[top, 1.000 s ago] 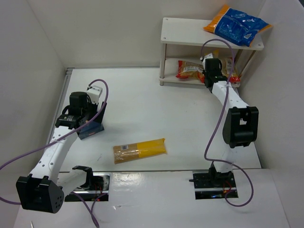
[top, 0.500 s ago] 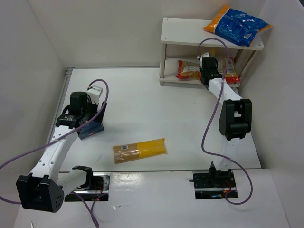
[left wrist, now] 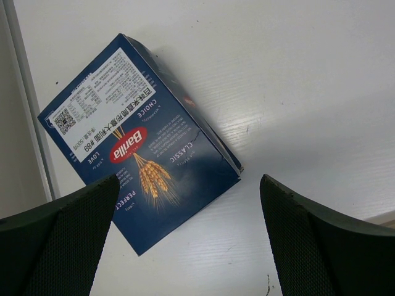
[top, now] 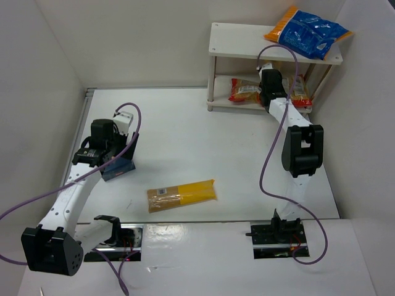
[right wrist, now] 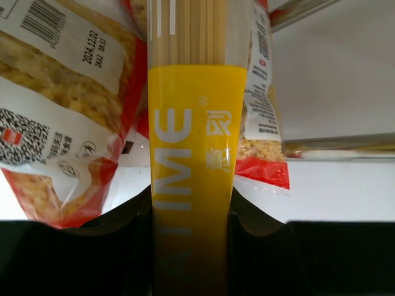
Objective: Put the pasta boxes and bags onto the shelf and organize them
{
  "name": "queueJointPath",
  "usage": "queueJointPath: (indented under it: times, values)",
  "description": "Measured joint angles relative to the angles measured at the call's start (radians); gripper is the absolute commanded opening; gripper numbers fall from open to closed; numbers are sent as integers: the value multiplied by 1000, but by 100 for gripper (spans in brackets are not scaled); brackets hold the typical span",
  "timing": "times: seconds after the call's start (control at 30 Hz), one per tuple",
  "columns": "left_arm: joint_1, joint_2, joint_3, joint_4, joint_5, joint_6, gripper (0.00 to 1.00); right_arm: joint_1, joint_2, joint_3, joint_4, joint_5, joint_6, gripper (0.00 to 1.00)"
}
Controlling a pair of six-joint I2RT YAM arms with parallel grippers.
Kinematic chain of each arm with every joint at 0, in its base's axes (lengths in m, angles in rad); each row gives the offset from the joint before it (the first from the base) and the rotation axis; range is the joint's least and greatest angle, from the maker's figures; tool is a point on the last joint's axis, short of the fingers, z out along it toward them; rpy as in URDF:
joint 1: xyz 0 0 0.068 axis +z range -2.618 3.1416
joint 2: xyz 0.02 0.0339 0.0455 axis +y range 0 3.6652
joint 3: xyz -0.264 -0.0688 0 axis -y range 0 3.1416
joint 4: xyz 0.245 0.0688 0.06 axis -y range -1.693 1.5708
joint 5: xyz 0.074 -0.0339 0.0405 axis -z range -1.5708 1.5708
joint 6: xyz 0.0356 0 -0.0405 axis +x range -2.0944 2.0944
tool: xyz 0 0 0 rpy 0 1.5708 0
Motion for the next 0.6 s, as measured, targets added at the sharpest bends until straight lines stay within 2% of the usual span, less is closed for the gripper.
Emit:
queueJointPath:
  times: [0.23,0.33,0.43,0.47,0.57,0.6]
  values:
    - [0,0,0,0,0,0,100,0,42,48,0,1,1,3]
    - [0,2,0,0,0,0,100,0,63,76,0,1,3,8]
    - [0,5,0,0,0,0,100,0,77,93,2,0,3,24]
    - [0,6,0,0,0,0,100,2,79,93,0,1,3,39]
    - [0,6,0,0,0,0,100,2,84,93,1,1,11,52]
    - [0,6,0,0,0,0,100,2,85,93,2,2,10,65]
